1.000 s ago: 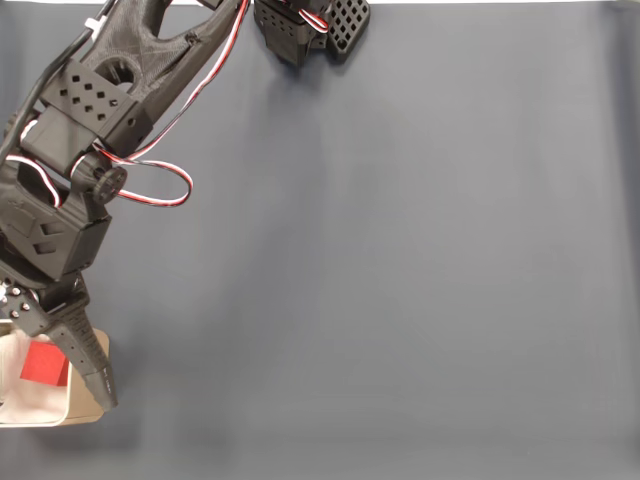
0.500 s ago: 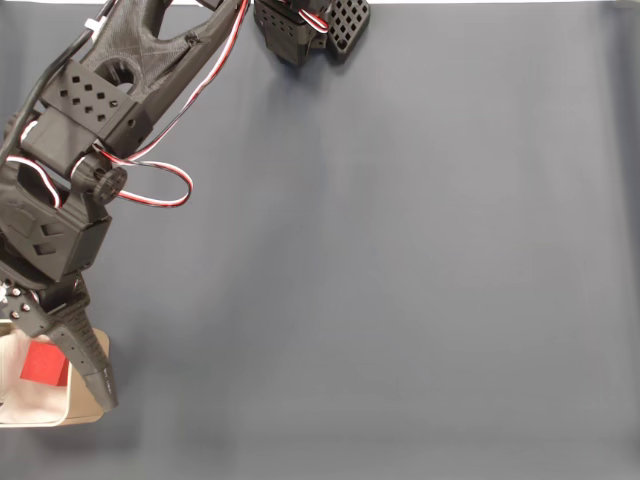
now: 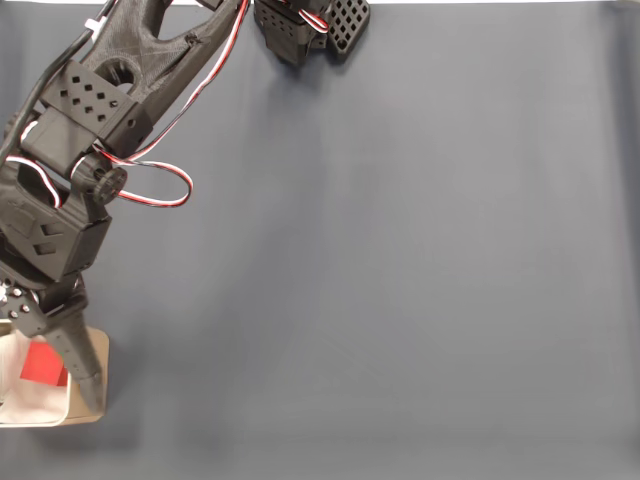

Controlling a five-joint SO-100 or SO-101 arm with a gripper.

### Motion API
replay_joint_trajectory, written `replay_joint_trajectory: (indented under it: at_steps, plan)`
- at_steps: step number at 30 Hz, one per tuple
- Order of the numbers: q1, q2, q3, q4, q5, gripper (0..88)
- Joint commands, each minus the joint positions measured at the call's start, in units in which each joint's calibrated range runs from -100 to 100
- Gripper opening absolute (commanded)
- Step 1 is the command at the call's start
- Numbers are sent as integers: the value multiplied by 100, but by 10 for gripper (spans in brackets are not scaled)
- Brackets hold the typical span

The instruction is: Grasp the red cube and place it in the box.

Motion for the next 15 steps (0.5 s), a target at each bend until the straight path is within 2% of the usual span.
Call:
replay_joint_trajectory:
  at_steps: [1,3,4,15]
  plan:
    - [-66,-330,-190,-194,83,107]
    - [-209,-556,-26,-219,49,17]
    - [-308,-729,111,-219,24,0]
    - [-2091,-3649,2720,-202,-176,0]
